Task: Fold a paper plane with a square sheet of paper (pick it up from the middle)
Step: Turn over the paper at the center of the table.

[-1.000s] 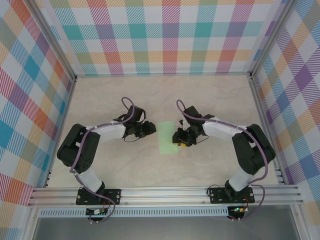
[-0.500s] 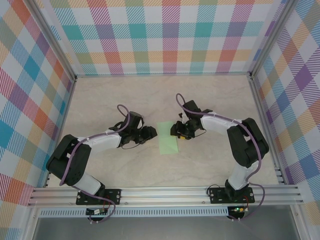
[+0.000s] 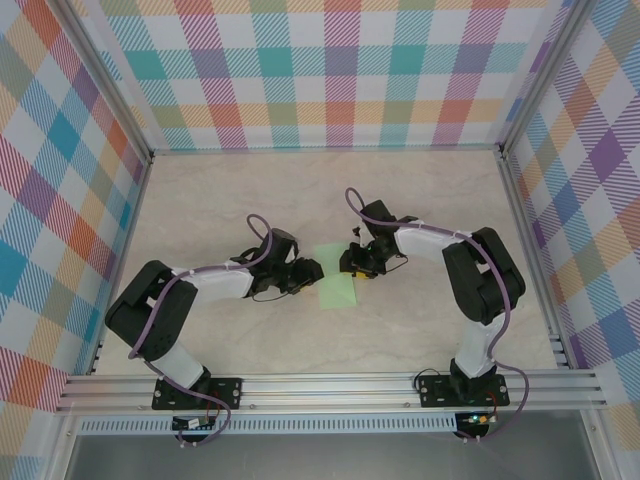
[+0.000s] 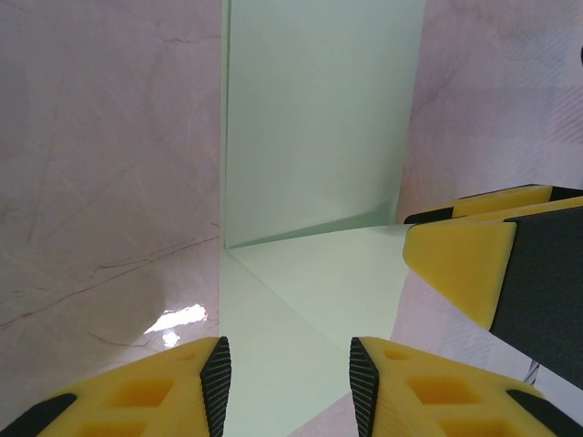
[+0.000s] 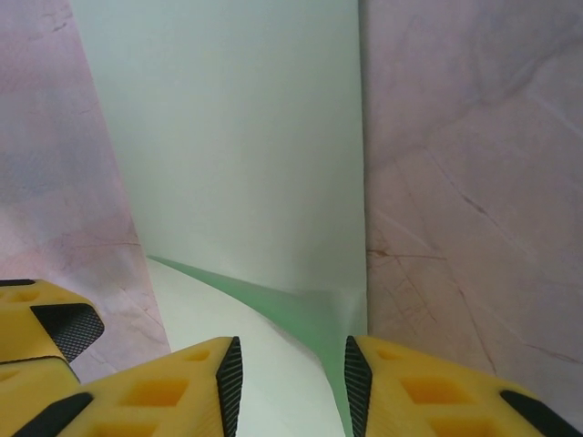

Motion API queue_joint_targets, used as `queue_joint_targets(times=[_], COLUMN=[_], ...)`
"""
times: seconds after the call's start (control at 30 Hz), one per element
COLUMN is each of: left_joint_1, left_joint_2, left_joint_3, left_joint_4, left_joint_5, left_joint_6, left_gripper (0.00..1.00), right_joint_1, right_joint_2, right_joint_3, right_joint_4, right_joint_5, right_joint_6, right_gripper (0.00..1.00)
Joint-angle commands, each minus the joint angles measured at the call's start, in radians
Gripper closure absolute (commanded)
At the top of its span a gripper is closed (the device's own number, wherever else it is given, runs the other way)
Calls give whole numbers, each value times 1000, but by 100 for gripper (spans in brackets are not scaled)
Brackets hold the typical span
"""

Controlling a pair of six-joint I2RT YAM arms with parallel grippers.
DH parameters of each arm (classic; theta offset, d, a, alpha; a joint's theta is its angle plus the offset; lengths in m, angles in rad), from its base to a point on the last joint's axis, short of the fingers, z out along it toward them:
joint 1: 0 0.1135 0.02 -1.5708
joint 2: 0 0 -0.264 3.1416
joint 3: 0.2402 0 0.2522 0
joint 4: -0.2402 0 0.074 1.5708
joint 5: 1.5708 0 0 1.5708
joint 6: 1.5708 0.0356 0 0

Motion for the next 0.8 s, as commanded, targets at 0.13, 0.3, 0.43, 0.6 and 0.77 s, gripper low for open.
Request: queue_joint_targets(times=[0.13, 0.3, 0.43, 0.6, 0.77], left_joint_1=[-15, -24, -33, -42, -44], left_joint_2=[31, 46, 63, 89, 107], left_joint_3=[33, 32, 33, 55, 65], left_joint_4=[35, 59, 84, 102, 101], left_joint_5=[31, 52, 66, 71, 60], left_joint_6=[-14, -28, -38, -47, -50], left_gripper=[58, 58, 58, 58, 59], right_joint_1=[-2, -11, -21, -30, -40], right_joint_2=[2, -3, -11, -25, -33], right_joint_3=[11, 4, -9, -22, -35], right_joint_4=[-9, -7, 9, 16, 22], right_joint_5=[-38, -7, -6, -4, 0], right_joint_6=[-32, -17, -6, 2, 13], right_gripper=[78, 85, 86, 86, 86])
